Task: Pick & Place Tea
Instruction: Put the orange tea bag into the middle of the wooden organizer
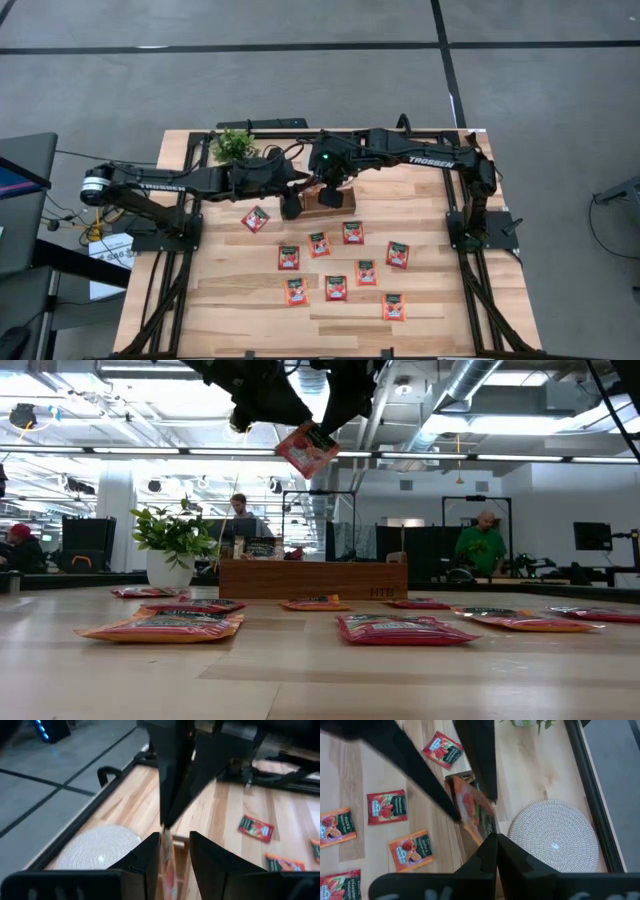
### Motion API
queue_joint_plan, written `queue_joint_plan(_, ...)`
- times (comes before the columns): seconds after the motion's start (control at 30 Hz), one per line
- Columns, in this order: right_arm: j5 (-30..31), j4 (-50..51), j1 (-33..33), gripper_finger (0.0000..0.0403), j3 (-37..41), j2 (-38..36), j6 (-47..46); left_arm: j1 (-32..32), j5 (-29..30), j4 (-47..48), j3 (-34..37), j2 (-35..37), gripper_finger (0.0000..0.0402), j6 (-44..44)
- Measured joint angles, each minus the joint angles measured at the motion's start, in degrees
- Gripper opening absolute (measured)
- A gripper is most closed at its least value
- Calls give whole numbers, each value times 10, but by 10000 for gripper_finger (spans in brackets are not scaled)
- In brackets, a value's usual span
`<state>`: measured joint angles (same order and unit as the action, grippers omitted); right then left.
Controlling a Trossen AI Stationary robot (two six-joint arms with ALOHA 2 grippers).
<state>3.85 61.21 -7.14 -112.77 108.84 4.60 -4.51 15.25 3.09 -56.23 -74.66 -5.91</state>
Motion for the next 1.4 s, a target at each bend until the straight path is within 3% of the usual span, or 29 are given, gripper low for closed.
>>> queue_joint_plan(0.57,0,-2,0,0,0,0,0,-11,-20,-10,1,-7,96,-10)
queue_joint_plan(0.97,0,-2,0,0,0,0,0,-13,-35,-40,1,-20,7,2)
queue_joint_plan(1.4,1,6,0,0,0,0,-1,-19,-20,-33,1,-20,0,-12)
